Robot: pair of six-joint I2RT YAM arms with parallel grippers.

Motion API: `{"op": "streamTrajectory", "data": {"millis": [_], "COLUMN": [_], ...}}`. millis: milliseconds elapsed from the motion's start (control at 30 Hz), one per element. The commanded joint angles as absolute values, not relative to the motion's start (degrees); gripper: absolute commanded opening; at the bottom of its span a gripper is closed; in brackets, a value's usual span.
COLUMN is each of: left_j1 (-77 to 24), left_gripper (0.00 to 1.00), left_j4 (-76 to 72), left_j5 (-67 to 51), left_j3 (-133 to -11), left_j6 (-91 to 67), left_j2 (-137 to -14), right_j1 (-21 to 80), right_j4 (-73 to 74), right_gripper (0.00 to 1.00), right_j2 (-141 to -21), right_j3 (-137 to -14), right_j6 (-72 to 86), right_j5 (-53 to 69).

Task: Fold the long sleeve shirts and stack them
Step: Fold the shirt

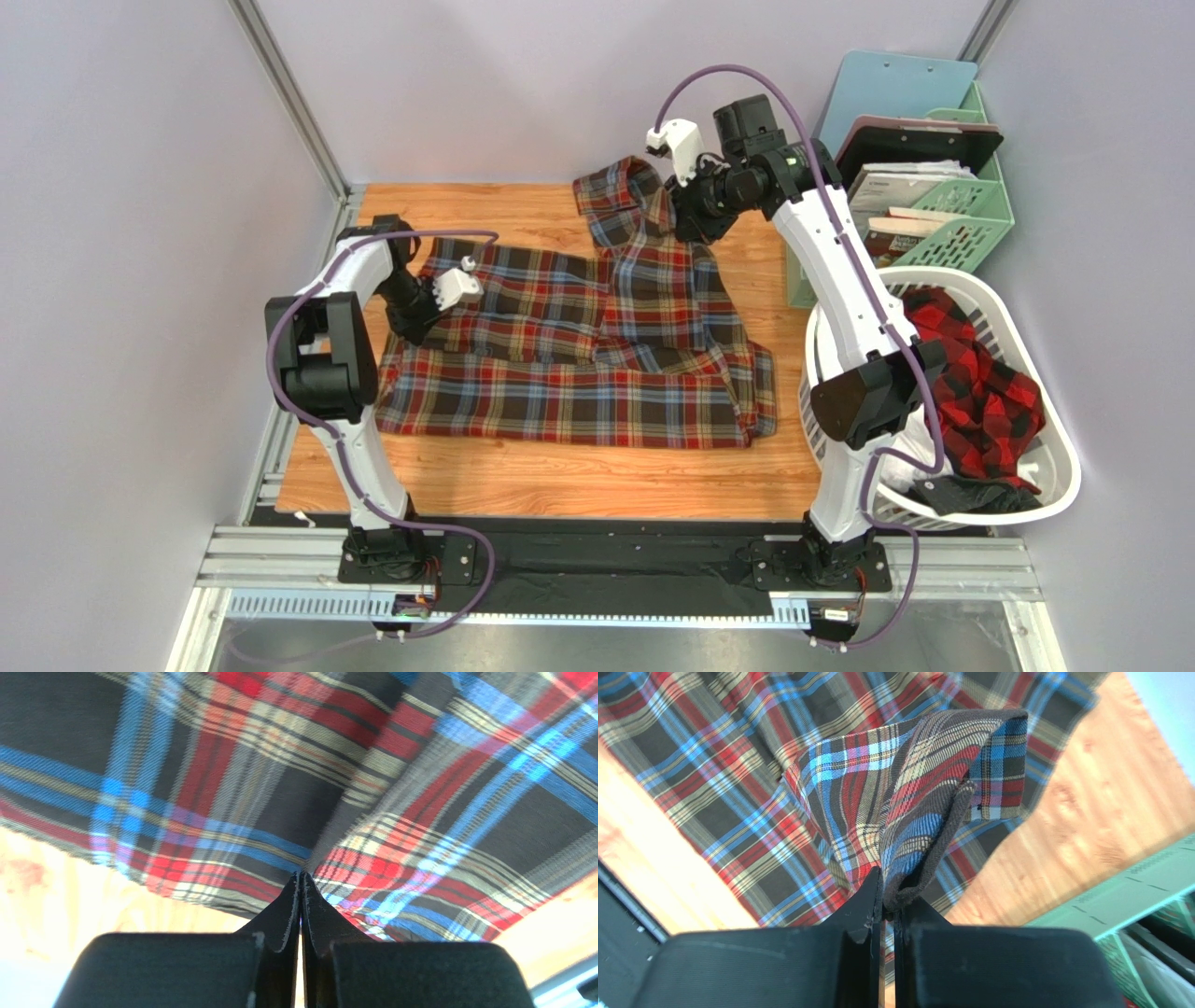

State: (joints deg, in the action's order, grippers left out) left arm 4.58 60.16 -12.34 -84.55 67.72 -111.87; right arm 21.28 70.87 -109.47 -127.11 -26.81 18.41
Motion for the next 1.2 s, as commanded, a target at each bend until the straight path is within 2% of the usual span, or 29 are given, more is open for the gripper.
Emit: {"op": "streamTrajectory", "data": {"millis": [0,200,233,267,300,333,400,633,767,800,833,933,967,1067,1133,1167], "left_j1": [4.5,4.5,4.6,4.7,4.8,5.0,5.9,9.4,11.9,12.6,13.7,16.1,16.6,17.5,17.7,17.7], "left_gripper": [0.0,0.0,0.02,0.09,0.22,0.31,0.42,0.48,0.5,0.53,0.63,0.64,0.79,0.82,0.82,0.83], "left_j4": [55.0,54.5,54.7,54.8,55.0,55.2,55.6,59.9,59.9,59.2,58.2,54.2,53.1,50.0,49.5,49.6], "left_j5": [-11.9,-10.9,-10.7,-10.8,-11.8,-12.7,-16.1,-33.6,-42.2,-45.2,-46.6,-49.6,-49.4,-47.5,-46.8,-46.8], "left_j3": [-86.0,-85.5,-85.3,-85.3,-85.3,-85.5,-86.0,-90.4,-90.0,-89.3,-88.2,-84.9,-84.0,-80.4,-78.1,-77.3], "left_j6": [65.1,64.8,64.6,64.4,63.9,63.5,61.3,49.4,41.7,38.4,37.2,31.9,30.3,30.1,30.7,31.4], "left_j2": [-109.1,-111.4,-111.5,-111.4,-111.0,-110.4,-108.1,-100.2,-97.9,-97.3,-96.3,-93.6,-92.7,-89.7,-88.1,-87.6], "right_j1": [20.2,20.0,20.0,20.1,20.4,20.7,21.7,29.3,35.2,35.8,36.5,38.5,39.4,41.6,43.0,44.2], "right_j4": [66.7,62.8,62.9,63.2,64.1,64.3,64.4,58.5,50.6,49.1,47.3,41.5,38.3,32.0,30.3,29.1], "right_gripper": [0.0,0.0,0.0,0.0,0.0,0.0,0.0,0.0,0.0,0.0,0.0,0.0,0.0,0.01,0.06,0.13], "right_j2": [-109.0,-109.0,-109.0,-108.9,-108.8,-108.3,-107.0,-98.4,-100.2,-101.2,-103.6,-109.0,-110.4,-114.2,-116.7,-117.3], "right_j3": [-131.7,-131.5,-131.5,-131.2,-131.1,-130.9,-128.1,-110.7,-105.1,-104.9,-105.3,-107.6,-107.9,-108.2,-108.3,-108.4], "right_j6": [-26.9,-26.5,-25.8,-25.2,-24.4,-22.9,-20.7,-12.0,-8.6,-6.5,-4.9,1.7,3.2,9.1,10.2,10.3], "right_j5": [16.2,16.0,16.6,17.3,18.3,18.3,19.4,26.4,27.2,28.3,28.3,28.0,27.9,26.3,23.7,22.9]}}
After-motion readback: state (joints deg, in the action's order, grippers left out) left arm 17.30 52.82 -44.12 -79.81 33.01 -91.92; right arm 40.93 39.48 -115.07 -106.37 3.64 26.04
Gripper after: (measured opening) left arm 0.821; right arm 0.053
